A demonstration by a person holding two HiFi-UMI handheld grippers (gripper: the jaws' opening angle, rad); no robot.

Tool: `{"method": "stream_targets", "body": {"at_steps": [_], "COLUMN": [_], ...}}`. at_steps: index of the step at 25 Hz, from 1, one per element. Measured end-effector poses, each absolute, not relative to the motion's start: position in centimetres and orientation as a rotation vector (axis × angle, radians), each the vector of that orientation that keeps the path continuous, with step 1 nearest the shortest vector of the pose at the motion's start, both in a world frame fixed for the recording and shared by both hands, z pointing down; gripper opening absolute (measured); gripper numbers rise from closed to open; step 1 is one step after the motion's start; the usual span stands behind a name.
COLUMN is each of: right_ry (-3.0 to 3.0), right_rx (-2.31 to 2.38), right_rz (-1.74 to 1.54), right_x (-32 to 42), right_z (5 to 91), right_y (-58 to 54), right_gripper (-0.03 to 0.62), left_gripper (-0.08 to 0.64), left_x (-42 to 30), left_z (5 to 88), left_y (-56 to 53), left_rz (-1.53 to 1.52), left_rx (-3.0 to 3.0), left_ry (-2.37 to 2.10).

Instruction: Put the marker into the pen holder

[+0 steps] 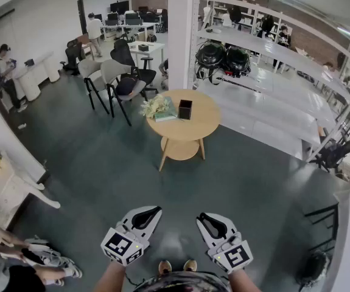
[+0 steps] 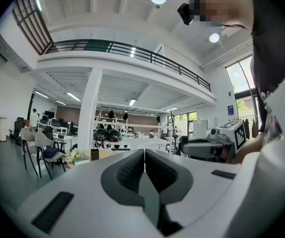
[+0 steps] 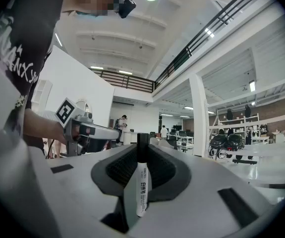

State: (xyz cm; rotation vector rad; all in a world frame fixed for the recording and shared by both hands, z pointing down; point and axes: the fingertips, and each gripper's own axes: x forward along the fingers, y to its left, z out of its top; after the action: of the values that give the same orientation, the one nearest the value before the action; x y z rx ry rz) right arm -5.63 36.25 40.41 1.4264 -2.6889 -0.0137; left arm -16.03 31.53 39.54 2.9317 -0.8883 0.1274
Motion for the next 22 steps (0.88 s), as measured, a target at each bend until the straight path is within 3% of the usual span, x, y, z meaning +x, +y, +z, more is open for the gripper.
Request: {"method": "stream_targets", "body": {"at_steps": [22], "right_ry": [-2.729], "right_rx": [1.455], "right_rz": [0.055], "right_x": [-3.4], "right_z": [40.4], "right_y": [36.8], "right_gripper": [0.064], "left_gripper": [0.023], "left_x": [-13.9], "left_z": [39.2], "left_y": [32.5], "left_rz": [0.148], "left_rx": [2.941], "left_ry": [-0.878]}}
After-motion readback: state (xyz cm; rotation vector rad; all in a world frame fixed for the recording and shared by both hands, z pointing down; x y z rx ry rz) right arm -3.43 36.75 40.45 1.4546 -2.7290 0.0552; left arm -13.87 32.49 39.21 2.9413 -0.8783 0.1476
